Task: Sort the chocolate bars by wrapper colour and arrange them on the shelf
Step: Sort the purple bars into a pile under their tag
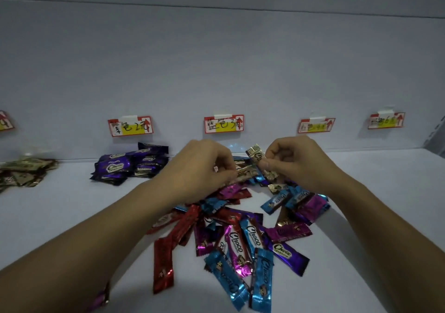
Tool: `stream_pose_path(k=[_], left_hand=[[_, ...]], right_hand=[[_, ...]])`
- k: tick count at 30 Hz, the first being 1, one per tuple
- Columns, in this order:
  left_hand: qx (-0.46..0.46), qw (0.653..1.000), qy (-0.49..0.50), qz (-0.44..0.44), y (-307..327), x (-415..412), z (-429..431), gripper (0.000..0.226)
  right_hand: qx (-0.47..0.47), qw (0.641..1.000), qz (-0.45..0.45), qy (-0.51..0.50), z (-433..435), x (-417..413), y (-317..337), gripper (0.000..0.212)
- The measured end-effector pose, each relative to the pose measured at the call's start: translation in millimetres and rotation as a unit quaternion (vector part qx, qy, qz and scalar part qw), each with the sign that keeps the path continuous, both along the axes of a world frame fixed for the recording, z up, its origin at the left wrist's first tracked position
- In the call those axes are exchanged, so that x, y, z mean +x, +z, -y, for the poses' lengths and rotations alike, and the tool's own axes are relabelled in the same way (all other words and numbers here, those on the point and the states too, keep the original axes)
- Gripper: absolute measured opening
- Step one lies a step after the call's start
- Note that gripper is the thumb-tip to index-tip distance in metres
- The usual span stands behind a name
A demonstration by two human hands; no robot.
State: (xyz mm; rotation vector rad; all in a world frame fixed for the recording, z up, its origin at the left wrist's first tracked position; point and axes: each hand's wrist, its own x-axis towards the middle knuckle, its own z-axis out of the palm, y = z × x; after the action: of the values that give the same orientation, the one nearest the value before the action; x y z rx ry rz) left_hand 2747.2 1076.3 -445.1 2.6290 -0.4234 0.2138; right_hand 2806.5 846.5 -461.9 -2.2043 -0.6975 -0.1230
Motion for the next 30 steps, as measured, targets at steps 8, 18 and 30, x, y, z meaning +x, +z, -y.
stream_pose_path(k=[8, 18, 30], left_hand=[[-0.037, 0.988, 0.120, 0.093, -7.6, -23.8, -115.9, 0.008], [0.038, 0.892, 0.369, 0.257, -45.1, -79.7, -347.9, 0.011], [0.018, 0.894, 0.425, 0.141, -73.8, -86.1, -388.4, 0.022]], right_hand=[[-0.069, 0.996, 0.026, 0.041, -105.8, -1.2, 38.6, 0.008], [-0.155, 0.951, 0.209, 0.164, -329.4, -4.6, 28.8, 0.001], [-0.270, 0.913, 0.268, 0.145, -481.2, -5.2, -20.2, 0.012]])
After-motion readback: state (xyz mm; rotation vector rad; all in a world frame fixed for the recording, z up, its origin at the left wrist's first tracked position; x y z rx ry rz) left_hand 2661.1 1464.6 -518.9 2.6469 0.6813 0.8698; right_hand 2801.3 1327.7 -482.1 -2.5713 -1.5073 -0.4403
